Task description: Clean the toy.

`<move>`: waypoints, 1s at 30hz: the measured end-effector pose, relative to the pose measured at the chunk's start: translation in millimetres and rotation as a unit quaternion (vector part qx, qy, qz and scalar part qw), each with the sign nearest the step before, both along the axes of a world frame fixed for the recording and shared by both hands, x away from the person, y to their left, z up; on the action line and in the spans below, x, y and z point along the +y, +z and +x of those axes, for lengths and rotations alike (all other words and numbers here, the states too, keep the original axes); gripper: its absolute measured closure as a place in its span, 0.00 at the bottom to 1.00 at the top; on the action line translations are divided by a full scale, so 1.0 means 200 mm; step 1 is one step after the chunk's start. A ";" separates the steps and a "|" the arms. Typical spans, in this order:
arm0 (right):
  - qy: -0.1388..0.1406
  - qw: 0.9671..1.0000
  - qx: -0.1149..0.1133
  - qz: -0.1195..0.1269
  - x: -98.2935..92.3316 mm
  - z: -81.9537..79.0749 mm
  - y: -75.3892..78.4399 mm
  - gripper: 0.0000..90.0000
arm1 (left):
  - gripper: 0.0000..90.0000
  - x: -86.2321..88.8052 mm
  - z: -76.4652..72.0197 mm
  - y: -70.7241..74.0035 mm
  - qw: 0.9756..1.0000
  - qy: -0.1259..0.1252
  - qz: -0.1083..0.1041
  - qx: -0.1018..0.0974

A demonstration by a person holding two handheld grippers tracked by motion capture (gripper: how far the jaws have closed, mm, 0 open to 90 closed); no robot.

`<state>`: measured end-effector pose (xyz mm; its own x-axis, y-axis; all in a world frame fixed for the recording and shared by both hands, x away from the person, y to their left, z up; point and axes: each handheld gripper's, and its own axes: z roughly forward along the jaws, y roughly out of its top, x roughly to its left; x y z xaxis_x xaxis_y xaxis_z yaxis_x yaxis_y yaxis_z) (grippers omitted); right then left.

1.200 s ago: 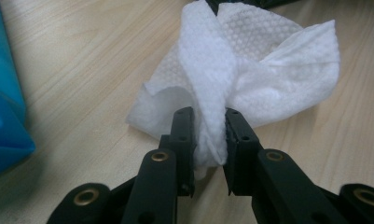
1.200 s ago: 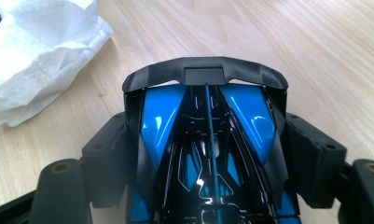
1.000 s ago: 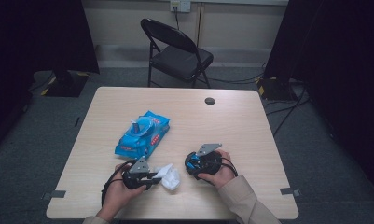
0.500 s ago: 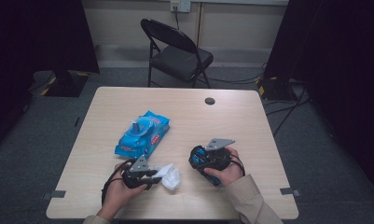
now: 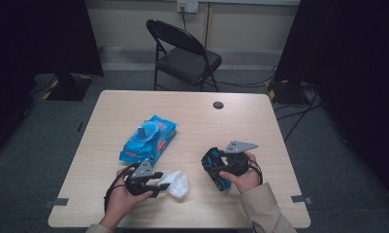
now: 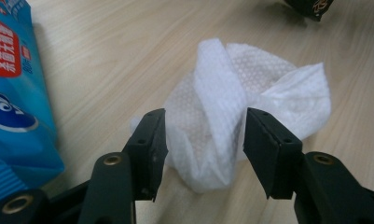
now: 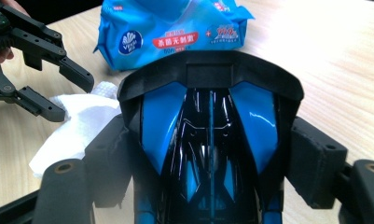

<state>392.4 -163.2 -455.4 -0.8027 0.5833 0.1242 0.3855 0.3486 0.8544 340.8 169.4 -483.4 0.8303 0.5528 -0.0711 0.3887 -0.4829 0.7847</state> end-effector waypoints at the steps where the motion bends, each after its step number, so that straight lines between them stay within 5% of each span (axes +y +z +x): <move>1: 0.000 1.000 -0.003 0.005 -0.01 0.00 0.01 0.28 | 0.53 0.00 0.00 0.01 1.000 -0.002 -0.003 -0.002; 11: -0.003 0.999 -0.015 0.028 -0.04 -0.02 0.06 0.28 | 0.51 -0.06 -0.03 0.07 0.999 -0.025 -0.018 -0.011; 17: -0.003 0.999 -0.019 0.038 -0.04 -0.03 0.09 0.28 | 0.51 -0.14 -0.02 0.06 0.999 -0.033 0.005 -0.011; 21: -0.001 0.999 -0.018 0.038 -0.03 -0.04 0.08 0.29 | 0.52 -0.20 -0.01 0.00 0.999 -0.035 0.030 0.010; 25: 0.003 0.999 -0.017 0.041 -0.03 -0.04 0.08 0.29 | 0.58 -0.22 0.00 -0.05 0.997 -0.037 0.066 0.025; 27: 0.004 0.999 -0.018 0.043 -0.03 -0.04 0.08 0.28 | 0.60 -0.22 0.00 -0.05 0.997 -0.036 0.068 0.017; 30: 0.006 0.999 -0.018 0.045 -0.03 -0.05 0.08 0.28 | 0.84 -0.20 0.00 -0.04 0.997 -0.026 0.066 0.034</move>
<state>383.4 -170.0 -439.1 -0.8142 0.5619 0.1464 0.3504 0.2745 0.8955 341.2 128.5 -491.7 0.8535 0.5178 -0.0580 0.4109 -0.6004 0.6861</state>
